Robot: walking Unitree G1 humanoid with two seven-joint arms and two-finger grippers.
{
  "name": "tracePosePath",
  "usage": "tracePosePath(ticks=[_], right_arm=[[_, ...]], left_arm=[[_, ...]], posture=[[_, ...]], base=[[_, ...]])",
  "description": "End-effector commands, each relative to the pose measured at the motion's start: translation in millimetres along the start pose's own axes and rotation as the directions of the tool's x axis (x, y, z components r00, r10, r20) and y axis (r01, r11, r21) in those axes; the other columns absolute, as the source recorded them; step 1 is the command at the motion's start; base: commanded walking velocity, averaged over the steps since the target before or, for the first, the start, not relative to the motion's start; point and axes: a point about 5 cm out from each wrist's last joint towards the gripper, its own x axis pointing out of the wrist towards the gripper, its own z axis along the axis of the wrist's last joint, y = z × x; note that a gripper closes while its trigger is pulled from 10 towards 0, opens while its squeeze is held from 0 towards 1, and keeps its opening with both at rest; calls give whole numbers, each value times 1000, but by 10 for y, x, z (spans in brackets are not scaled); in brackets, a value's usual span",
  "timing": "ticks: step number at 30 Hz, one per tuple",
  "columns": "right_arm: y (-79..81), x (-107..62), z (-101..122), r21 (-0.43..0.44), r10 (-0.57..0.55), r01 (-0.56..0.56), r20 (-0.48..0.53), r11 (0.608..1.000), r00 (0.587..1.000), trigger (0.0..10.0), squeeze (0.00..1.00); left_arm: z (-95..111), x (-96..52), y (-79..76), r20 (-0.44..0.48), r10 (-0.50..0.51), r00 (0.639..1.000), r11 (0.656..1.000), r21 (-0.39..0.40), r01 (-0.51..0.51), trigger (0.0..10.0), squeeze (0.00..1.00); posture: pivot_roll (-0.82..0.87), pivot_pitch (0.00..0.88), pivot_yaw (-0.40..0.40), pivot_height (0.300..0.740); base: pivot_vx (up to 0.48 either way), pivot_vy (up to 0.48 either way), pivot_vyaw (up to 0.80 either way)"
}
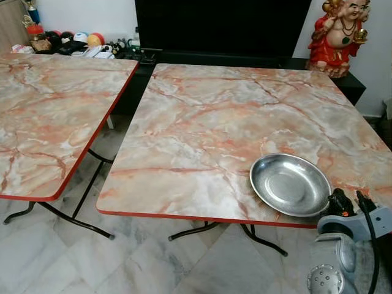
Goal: Setting the table
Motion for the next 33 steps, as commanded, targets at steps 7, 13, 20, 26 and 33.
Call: tracePosePath(ticks=[7,13,20,26,33], right_arm=[[32,-22,-25,-36,9,-9,1,999,1000,10000,0],[112,-44,38,-275,130,-115,37,954,991,10000,0],[226,67,179,-528,376,-344,-50,777,925,10000,0],[267,58,167,-566,447,-426,-110,706,888,10000,0],[301,-61,-71,-483,442,-452,-143,750,886,10000,0]], left_arm=[[-81,-13,-43,-32,-4,999,1000,-2,4,10000,0],[-83,-15,-26,-30,9,999,1000,-3,-9,10000,0],[19,-21,191,6,62,998,998,-32,-62,10000,0],[1,-37,253,0,74,997,997,-17,-74,10000,0],[33,-15,178,8,59,998,997,-41,-58,10000,0]], posture=[[-15,91,-56,740],[-7,96,-55,740],[-13,84,-49,740],[-16,63,-52,740],[10,32,-52,740]], base=[[0,0,0],[0,0,0],[0,0,0],[0,0,0],[0,0,0]])
